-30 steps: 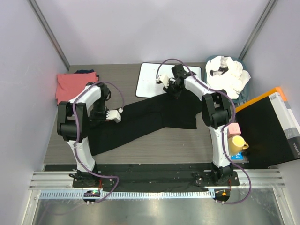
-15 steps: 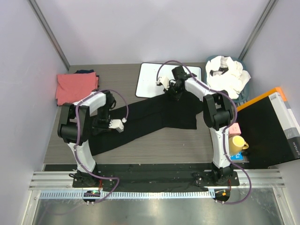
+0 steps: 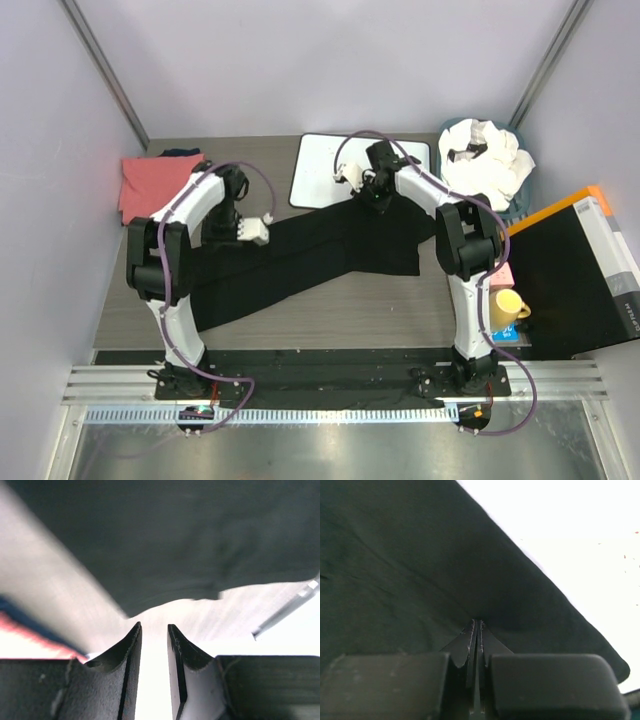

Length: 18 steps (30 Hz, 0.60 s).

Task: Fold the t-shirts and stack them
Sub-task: Rotate the tshirt 90 degrees

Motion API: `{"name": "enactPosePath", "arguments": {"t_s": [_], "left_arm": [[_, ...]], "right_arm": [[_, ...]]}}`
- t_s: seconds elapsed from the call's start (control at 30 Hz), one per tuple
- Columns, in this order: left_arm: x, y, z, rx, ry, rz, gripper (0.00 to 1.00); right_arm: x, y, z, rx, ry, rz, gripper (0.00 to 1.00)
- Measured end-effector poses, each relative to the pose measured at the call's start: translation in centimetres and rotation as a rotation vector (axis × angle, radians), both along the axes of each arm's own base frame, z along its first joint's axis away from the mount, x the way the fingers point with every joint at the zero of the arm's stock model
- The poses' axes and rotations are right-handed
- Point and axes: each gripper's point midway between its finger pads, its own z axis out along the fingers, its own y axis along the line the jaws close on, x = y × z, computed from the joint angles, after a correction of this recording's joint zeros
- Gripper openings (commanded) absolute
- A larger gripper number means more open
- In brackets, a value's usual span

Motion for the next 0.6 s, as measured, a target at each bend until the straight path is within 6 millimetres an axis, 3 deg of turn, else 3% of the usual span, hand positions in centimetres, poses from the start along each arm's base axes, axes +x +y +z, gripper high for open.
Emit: {"name": "enactPosePath", "arguments": {"t_s": [0.1, 0.17, 0.37, 0.6], "left_arm": [[2.3, -0.6, 1.1, -0.019, -0.071, 0.022, 0.27], [2.8, -0.8, 1.0, -0.025, -0.077, 0.040, 0.26], [2.8, -1.2, -0.5, -0.032, -0.036, 0.070, 0.25], [2.9, -1.6, -0.3, -0.048, -0.044, 0.093, 0.25]], "right_arm": [[0.4, -0.7, 0.1, -0.025, -0.014, -0.018, 0.03], [0.6, -1.1, 0.0, -0.039, -0.019, -0.028, 0.03], [3.7, -0.7, -0.5, -0.038, -0.057, -0.053, 0.02], [7.3, 0.2, -0.2, -0.022, -0.139, -0.068, 0.01]]}}
